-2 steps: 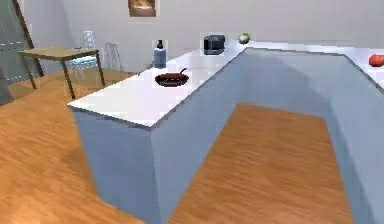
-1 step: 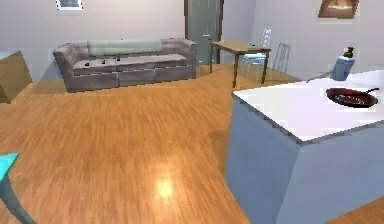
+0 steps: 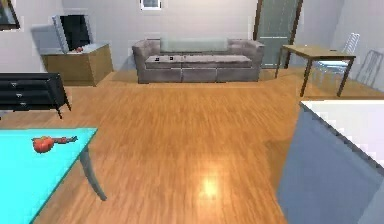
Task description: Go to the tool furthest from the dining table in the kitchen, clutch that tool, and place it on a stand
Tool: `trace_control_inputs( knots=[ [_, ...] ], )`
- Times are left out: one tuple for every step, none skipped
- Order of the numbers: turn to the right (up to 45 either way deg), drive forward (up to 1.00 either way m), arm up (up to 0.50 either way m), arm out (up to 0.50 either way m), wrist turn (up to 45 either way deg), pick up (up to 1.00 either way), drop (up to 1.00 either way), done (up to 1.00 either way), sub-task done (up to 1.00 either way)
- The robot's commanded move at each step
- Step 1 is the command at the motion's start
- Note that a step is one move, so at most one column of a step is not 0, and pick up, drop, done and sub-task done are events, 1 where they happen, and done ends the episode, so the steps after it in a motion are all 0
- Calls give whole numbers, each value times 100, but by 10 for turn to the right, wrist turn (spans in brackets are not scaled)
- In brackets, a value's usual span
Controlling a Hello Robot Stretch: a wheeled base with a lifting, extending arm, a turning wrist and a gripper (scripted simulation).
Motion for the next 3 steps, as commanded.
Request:
trace_control_inputs(
  knots=[
    [0, 45, 0, 0, 0, 0, 0, 0, 0],
    [-90, 0, 0, 0, 0, 0, 0, 0, 0],
    [0, 100, 0, 0, 0, 0, 0, 0, 0]
  ],
)
